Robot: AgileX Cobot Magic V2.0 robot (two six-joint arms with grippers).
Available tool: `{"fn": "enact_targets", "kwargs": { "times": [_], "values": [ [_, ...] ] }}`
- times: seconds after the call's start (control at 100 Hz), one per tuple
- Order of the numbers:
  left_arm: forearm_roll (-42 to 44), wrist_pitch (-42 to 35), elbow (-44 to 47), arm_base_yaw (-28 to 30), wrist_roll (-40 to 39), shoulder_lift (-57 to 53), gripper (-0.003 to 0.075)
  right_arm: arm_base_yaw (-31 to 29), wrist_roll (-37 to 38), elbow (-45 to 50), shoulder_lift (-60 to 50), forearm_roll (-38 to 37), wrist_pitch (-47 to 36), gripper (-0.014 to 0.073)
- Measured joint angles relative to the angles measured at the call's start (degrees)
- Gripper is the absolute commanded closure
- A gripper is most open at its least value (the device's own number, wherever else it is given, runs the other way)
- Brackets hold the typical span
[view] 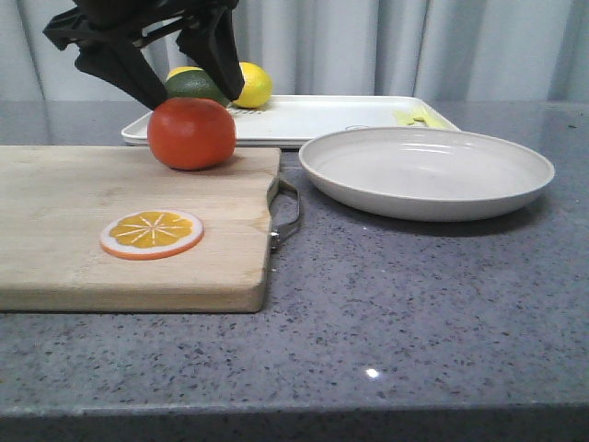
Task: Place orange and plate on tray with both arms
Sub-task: 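Lower the left gripper over the tangerine and close on it, then lift the tangerine with the left gripper and carry it over the white plate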
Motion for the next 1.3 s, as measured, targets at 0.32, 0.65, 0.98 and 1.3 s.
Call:
{"fn": "enact_targets", "kwargs": {
  "times": [0.32,0.65,0.98,1.3],
  "values": [
    [-0.1,1.1,0.0,0.0,0.0,0.8,0.0163,0.0,0.0,0.0,0.0,0.0,0.0,0.066],
    [-0.1,1.3,0.0,0.0,0.0,1.8,0.0169,0.0,0.0,0.0,0.0,0.0,0.0,0.066],
    [-0.1,1.3,0.0,0.0,0.0,1.8,0.0358,0.0,0.0,0.0,0.0,0.0,0.0,0.066],
    [-0.1,3.6,-2.2,0.0,0.3,1.9,0.0387,0.0,0.0,0.0,0.0,0.0,0.0,0.066]
  ]
}}
